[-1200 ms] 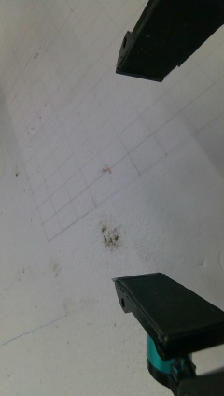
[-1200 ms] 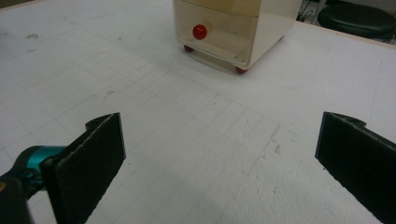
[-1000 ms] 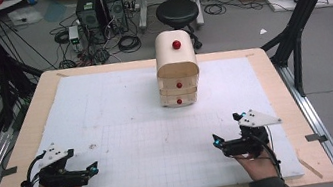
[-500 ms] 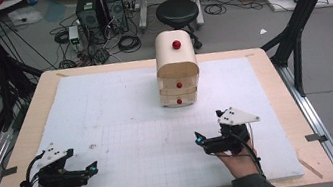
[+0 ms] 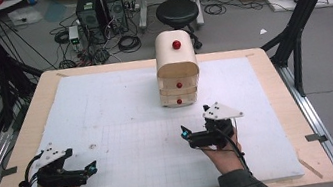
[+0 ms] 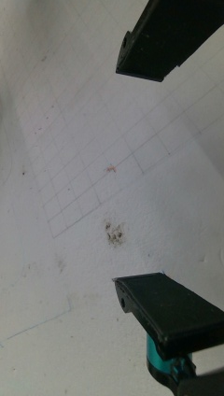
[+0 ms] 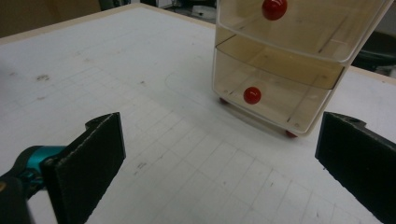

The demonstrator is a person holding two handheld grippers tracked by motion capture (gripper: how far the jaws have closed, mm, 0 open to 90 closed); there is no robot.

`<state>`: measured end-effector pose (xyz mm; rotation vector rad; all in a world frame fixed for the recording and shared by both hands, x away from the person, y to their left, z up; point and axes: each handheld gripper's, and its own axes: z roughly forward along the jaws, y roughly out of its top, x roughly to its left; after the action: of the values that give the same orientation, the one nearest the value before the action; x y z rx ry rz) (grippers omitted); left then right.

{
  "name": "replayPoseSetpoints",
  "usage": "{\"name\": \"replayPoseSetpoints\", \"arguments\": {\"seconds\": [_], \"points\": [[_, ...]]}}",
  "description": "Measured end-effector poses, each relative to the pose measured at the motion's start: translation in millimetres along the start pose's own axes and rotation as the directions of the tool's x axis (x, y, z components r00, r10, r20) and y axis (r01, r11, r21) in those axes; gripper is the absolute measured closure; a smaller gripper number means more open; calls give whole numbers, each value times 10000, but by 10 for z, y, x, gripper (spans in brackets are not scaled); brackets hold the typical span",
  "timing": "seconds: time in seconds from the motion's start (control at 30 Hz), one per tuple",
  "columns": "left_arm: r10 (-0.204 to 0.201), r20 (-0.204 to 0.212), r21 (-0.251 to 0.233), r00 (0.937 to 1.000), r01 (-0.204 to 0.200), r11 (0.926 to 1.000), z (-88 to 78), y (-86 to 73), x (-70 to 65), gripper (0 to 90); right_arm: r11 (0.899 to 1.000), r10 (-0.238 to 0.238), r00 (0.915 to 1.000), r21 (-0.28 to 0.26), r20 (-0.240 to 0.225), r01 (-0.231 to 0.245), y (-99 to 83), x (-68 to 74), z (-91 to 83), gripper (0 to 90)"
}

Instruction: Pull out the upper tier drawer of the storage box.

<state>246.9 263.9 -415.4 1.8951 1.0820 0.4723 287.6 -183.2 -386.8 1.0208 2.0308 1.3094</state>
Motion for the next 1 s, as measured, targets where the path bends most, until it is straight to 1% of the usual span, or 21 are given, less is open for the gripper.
{"name": "replayPoseSetpoints", "arguments": {"seconds": [0.03, 0.1, 0.13, 0.2, 0.3, 0.37, 0.4, 0.47, 0.53, 0.6, 0.63, 0.67, 0.73, 0.77, 0.8, 0.83, 0.93, 0.97, 1.0], "points": [[-9, 2, 3, 10000, 9, 10000, 1, 0, 0, 17, 10000, 44, 9999, -86, 148, -43, 11, 5, 16, 4], [-22, 3, -7, 10000, 22, 10000, 5, 1, -1, 17, 9998, -4, 9996, -187, 268, 9, 27, 12, 38, 4], [9, 9, 6, 10000, -9, 10000, 6, 3, -1, 17, 9996, 67, 9989, -294, 466, -53, 54, 25, 69, 4], [-7, 7, -8, 10000, 7, 10000, 8, 3, -4, 17, 9994, 87, 9985, -325, 538, -69, 62, 30, 80, 4], [4, 28, 9, 10000, -4, 10000, 11, 5, -3, 17, 9975, 280, 9966, -662, 775, -229, 110, 62, 137, 4], [-14, 20, 19, 10000, 14, 10000, 11, 5, -1, 17, 9966, 404, 9939, -762, 1028, -326, 142, 79, 175, 4], [-5, 17, 25, 10000, 5, 10000, 11, 5, 1, 17, 9960, 450, 9930, -817, 1093, -361, 157, 83, 197, 10], [-12, 5, 15, 10000, 12, 10000, 10, 4, 4, 17, 9956, 458, 9915, -869, 1221, -353, 189, 86, 237, 50], [-27, -18, 38, 10000, 27, 10000, 12, 2, 9, 17, 9949, 486, 9903, -937, 1299, -366, 213, 76, 274, 51], [-8, -30, 89, 10000, 8, 10000, 13, 0, 19, 17, 9935, 695, 9891, -982, 1297, -569, 239, 72, 309, 54], [-15, -32, 81, 10000, 16, 10000, 13, 1, 20, 17, 9925, 757, 9879, -1053, 1354, -616, 249, 74, 324, 54], [-9, -28, 77, 10000, 10, 10000, 13, 2, 20, 17, 9924, 767, 9855, -1068, 1516, -608, 260, 78, 337, 56], [-4, -1, 38, 10000, 4, 10000, 14, 5, 19, 17, 9917, 887, 9829, -1060, 1615, -721, 285, 80, 362, 97], [-2, 11, 38, 10000, 2, 10000, 15, 6, 18, 17, 9901, 957, 9812, -1173, 1673, -766, 297, 87, 370, 148], [4, 22, 35, 10000, -4, 10000, 18, 7, 17, 17, 9894, 929, 9820, -1258, 1645, -726, 308, 92, 381, 163], [47, 63, 44, 10000, -47, 10000, 20, 8, 19, 17, 9888, 932, 9804, -1316, 1738, -706, 319, 102, 398, 162], [20, 84, 22, 10000, -20, 10000, 12, 9, 23, 17, 9859, 999, 9724, -1527, 2107, -682, 349, 121, 435, 173], [26, 71, -2, 10000, -26, 10000, 11, 9, 27, 17, 9853, 1037, 9691, -1562, 2240, -693, 357, 122, 446, 198], [30, 75, -1, 10000, -30, 10000, 10, 8, 30, 17, 9855, 1030, 9676, -1552, 2305, -679, 365, 119, 457, 223]]}}
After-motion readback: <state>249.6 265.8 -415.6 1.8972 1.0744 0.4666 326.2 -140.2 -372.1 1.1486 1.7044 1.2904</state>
